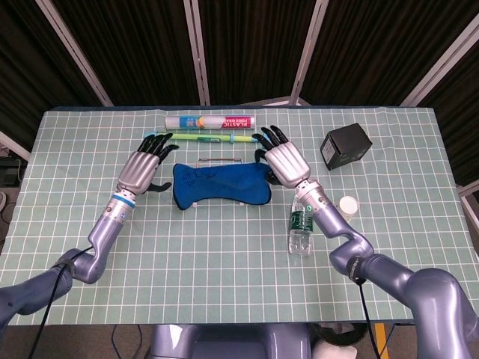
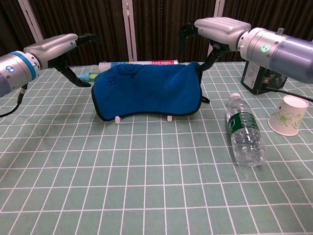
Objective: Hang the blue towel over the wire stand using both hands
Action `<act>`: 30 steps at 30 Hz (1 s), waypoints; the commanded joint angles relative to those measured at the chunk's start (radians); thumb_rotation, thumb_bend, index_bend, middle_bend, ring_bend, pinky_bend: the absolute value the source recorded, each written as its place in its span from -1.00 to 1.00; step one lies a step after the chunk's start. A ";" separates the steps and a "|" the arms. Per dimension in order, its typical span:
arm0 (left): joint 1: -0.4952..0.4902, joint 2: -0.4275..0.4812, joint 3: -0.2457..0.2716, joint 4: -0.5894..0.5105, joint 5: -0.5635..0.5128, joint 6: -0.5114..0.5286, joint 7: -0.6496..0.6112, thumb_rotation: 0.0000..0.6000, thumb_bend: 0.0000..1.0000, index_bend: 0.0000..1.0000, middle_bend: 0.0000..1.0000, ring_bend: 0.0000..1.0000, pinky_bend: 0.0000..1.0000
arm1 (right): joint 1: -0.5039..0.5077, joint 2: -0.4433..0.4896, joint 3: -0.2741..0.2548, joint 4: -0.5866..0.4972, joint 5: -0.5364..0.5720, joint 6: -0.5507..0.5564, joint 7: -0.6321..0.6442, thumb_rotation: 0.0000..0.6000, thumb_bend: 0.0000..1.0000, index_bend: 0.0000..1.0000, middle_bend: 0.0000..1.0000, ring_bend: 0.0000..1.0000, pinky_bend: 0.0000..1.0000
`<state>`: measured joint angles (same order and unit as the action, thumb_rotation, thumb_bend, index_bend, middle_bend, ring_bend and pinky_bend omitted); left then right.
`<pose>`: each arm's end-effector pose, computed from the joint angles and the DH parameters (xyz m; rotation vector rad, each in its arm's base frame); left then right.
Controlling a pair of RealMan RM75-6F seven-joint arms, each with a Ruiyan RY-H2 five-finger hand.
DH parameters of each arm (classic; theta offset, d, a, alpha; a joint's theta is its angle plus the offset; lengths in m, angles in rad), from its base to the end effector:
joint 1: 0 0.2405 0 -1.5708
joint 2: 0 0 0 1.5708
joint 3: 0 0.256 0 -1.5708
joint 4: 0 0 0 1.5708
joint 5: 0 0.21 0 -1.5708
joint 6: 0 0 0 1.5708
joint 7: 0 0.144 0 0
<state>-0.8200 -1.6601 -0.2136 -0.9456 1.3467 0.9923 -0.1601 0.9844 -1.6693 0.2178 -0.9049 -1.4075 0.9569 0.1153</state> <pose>-0.1742 0.4230 0.0129 -1.7153 -0.8613 -1.1327 -0.1049 -0.4481 0.0087 1.8697 -0.6336 1.1626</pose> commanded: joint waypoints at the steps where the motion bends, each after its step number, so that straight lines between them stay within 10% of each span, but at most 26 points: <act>1: 0.013 0.018 -0.001 -0.018 0.002 0.019 -0.004 1.00 -0.74 -1.00 -1.00 -1.00 -1.00 | -0.020 0.033 -0.007 -0.053 -0.010 0.028 -0.016 1.00 -0.77 -0.59 -0.85 -1.00 -1.00; 21: 0.289 0.355 0.031 -0.575 -0.071 0.311 0.256 1.00 -0.75 -1.00 -1.00 -1.00 -1.00 | -0.329 0.392 -0.094 -0.541 -0.089 0.378 -0.132 1.00 -1.00 -0.67 -0.96 -1.00 -1.00; 30: 0.495 0.439 0.131 -0.817 -0.046 0.550 0.443 1.00 -0.75 -1.00 -1.00 -1.00 -1.00 | -0.577 0.541 -0.181 -0.743 -0.059 0.562 -0.175 1.00 -1.00 -0.98 -1.00 -1.00 -1.00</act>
<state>-0.3775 -1.2498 -0.1206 -1.7101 1.2853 1.4859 0.2334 0.4691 -1.1606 0.0688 -1.5981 -1.4786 1.4759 -0.0440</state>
